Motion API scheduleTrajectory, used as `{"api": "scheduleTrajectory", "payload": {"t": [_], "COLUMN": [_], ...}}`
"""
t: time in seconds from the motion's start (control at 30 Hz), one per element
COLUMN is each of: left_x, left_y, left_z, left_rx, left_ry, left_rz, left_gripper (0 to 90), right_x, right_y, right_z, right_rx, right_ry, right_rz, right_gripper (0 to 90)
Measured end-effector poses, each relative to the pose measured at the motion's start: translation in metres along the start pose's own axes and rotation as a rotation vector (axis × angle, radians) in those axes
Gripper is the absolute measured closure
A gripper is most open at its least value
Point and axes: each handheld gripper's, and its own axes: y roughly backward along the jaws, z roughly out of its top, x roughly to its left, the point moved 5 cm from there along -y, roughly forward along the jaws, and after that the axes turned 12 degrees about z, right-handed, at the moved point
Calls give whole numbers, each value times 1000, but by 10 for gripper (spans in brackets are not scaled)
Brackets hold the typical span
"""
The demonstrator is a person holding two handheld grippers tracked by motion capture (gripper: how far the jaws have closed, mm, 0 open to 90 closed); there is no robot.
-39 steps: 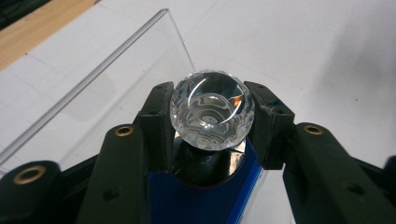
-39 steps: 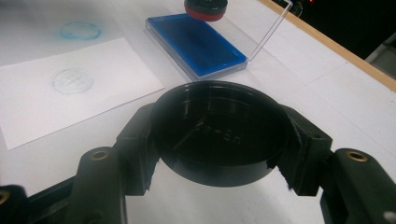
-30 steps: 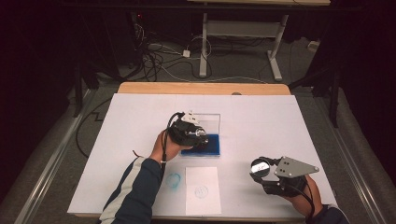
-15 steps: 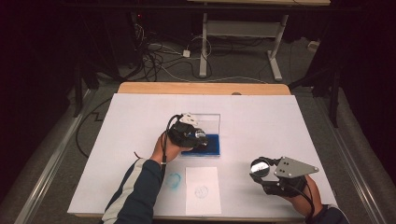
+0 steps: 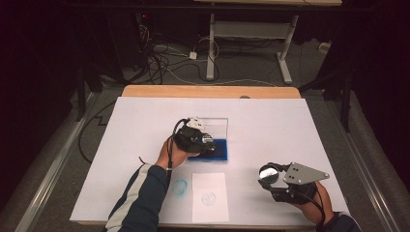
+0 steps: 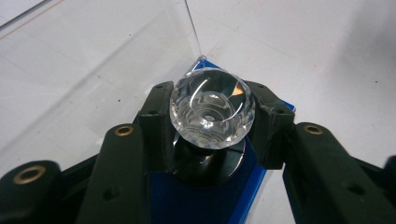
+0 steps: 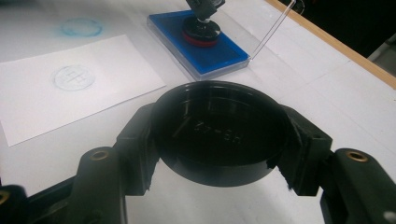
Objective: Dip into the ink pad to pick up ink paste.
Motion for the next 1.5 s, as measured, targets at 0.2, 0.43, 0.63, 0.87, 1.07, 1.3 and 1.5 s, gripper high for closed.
{"api": "scheduleTrajectory", "payload": {"t": [0.2, 0.43, 0.63, 0.87, 1.07, 1.3, 1.5], "left_x": [0, 0, -2, 1, 5, 6, 5], "left_y": [0, 0, 0, 7, 21, 34, 41], "left_z": [0, 0, 1, 2, 8, 12, 14], "left_rx": [1, 7, 17, 3, -22, -40, -60], "left_ry": [-5, -16, -24, -6, -14, -30, -31], "left_rz": [1, 4, 20, 22, 38, 60, 57], "left_gripper": [543, 543, 543, 543, 543, 543, 543], "right_x": [-1, 0, -1, -1, -2, -2, -3], "right_y": [1, 1, 1, 2, 3, 3, 4], "right_z": [0, 0, 0, 0, 0, 1, 1], "right_rx": [-2, -1, 1, -5, -7, -9, -12], "right_ry": [-2, -2, -2, -6, -10, -8, -8], "right_rz": [-2, -3, -4, -4, -8, -12, -15], "right_gripper": [390, 390, 390, 390, 390, 390, 390]}}
